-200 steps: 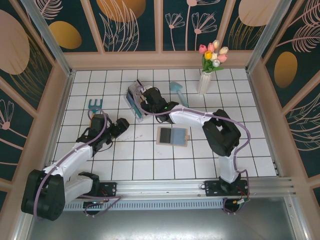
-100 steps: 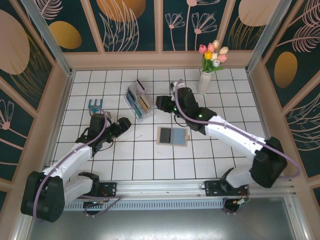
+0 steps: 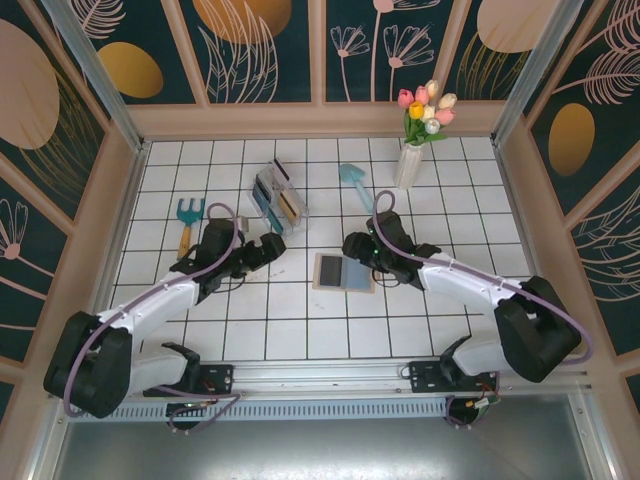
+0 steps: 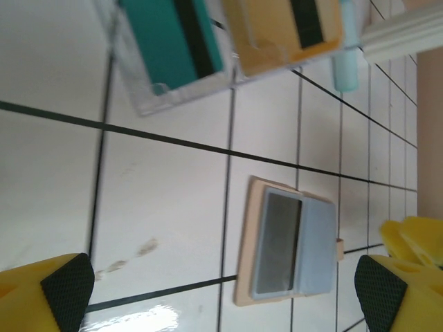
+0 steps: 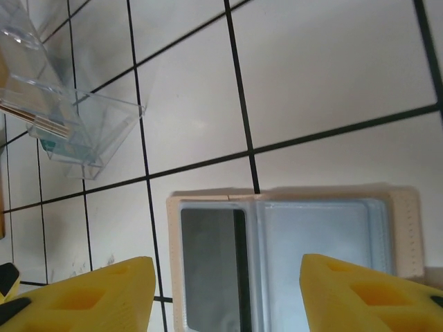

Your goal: Take the credit cards out of the card holder

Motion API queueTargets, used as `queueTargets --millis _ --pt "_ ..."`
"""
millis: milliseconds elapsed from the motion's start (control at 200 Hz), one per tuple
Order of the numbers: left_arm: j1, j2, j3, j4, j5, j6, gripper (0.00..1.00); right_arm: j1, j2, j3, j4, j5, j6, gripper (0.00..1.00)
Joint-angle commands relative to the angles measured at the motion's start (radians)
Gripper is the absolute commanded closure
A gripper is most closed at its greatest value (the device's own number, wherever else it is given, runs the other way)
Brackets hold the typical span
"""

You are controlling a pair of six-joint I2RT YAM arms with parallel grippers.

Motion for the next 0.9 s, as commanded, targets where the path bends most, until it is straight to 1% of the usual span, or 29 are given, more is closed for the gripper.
queueTargets --millis 0,95,185,225,310,530,616,741,831,896 --pt "-0.036 0.036 0.034 0.08 0.006 -0.016 0.02 -0.001 0.039 -0.01 0.047 -0.08 0.028 0.44" --pt "-0.06 0.063 0.046 0.089 0.004 -0.02 0.02 -0.001 0.055 -0.018 0.074 -0.121 0.02 0.48" --pt "-0.077 0.076 0.05 0.1 0.008 -0.03 0.02 -0.003 0.071 -0.019 0.107 -0.181 0.014 0.59" --pt "-0.089 0.08 0.05 0.111 0.012 -0.033 0.01 -0.003 0.08 -0.019 0.116 -0.206 0.012 0.63" --pt "-0.121 0.094 0.051 0.128 0.011 -0.041 0.02 -0.003 0.096 -0.021 0.125 -0.228 0.012 0.67" --pt "-0.193 0.207 0.123 0.123 -0.001 -0.052 0.05 -0.01 0.13 -0.024 0.128 -0.252 -0.005 0.69" --pt "-0.223 0.248 0.169 0.101 -0.034 -0.055 0.05 -0.019 0.14 -0.021 0.113 -0.261 -0.011 0.69" --pt "-0.274 0.283 0.198 0.099 -0.116 -0.083 0.05 -0.02 0.149 -0.019 0.076 -0.283 -0.043 0.69" --pt "-0.302 0.307 0.205 0.128 -0.127 -0.116 0.06 -0.022 0.16 -0.02 0.043 -0.299 -0.067 0.69" --pt "-0.323 0.321 0.225 0.127 -0.146 -0.112 0.07 -0.023 0.16 -0.029 0.04 -0.306 -0.074 0.69"
